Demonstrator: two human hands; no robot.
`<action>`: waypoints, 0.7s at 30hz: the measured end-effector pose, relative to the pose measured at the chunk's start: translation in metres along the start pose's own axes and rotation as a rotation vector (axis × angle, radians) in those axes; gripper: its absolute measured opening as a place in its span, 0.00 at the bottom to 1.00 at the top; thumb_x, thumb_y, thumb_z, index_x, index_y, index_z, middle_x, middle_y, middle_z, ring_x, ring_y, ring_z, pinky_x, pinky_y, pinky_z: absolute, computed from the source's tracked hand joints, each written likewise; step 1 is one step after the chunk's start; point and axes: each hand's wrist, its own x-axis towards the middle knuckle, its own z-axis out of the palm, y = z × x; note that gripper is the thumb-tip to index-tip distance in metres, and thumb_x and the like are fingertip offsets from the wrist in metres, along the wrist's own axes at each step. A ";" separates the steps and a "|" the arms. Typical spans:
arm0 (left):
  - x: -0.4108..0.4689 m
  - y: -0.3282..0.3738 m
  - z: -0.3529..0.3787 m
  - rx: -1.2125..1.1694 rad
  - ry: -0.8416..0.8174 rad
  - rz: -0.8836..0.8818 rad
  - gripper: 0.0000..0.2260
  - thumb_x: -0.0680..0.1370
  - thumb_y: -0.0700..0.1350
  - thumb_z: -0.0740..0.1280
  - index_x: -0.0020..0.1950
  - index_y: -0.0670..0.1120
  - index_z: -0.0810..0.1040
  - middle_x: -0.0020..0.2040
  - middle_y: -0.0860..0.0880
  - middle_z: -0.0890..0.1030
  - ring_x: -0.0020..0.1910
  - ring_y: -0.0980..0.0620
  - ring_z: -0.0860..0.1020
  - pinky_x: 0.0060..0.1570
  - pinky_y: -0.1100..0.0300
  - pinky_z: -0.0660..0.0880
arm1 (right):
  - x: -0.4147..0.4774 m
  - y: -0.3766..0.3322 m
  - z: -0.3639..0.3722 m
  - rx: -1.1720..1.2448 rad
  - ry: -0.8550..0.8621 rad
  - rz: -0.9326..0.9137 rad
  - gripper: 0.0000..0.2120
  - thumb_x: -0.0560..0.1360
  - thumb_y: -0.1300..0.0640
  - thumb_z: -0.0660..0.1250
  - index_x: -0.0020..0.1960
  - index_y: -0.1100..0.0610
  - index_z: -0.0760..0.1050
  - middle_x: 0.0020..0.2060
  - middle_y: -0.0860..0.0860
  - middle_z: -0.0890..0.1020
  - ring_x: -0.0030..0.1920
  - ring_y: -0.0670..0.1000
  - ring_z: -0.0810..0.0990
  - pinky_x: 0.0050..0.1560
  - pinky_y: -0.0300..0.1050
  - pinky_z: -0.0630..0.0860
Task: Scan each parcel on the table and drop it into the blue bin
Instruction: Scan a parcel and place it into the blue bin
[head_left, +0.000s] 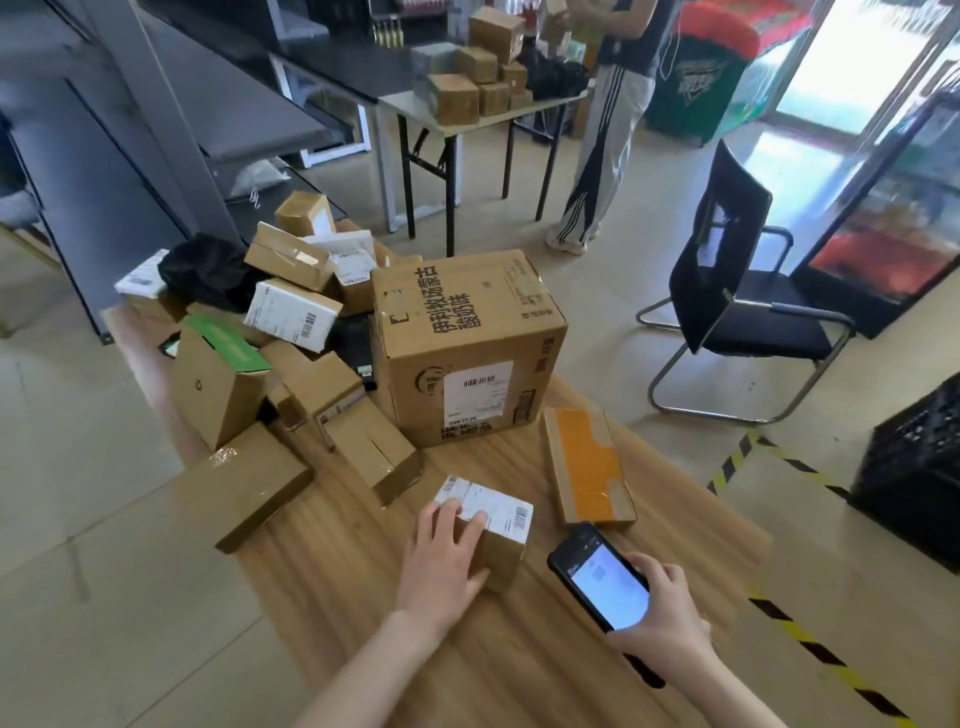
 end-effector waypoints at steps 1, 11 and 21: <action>-0.007 -0.002 0.001 -0.011 0.023 0.013 0.28 0.71 0.56 0.72 0.69 0.53 0.70 0.69 0.45 0.67 0.70 0.42 0.64 0.61 0.49 0.74 | -0.002 0.002 0.001 0.005 -0.003 0.001 0.45 0.56 0.53 0.77 0.69 0.42 0.61 0.55 0.44 0.62 0.54 0.46 0.67 0.58 0.50 0.65; -0.017 -0.020 0.002 -0.038 0.071 0.156 0.30 0.65 0.52 0.77 0.65 0.52 0.73 0.62 0.47 0.71 0.60 0.46 0.72 0.54 0.51 0.77 | -0.026 0.014 0.001 -0.083 0.020 -0.006 0.47 0.58 0.53 0.77 0.71 0.42 0.59 0.60 0.45 0.63 0.59 0.47 0.68 0.64 0.51 0.63; 0.041 -0.032 -0.021 0.011 -0.288 0.139 0.47 0.66 0.49 0.77 0.78 0.55 0.52 0.73 0.46 0.59 0.75 0.46 0.54 0.73 0.52 0.61 | -0.035 0.012 -0.018 -0.357 0.156 -0.189 0.48 0.58 0.48 0.79 0.72 0.43 0.57 0.60 0.45 0.66 0.61 0.49 0.68 0.68 0.54 0.61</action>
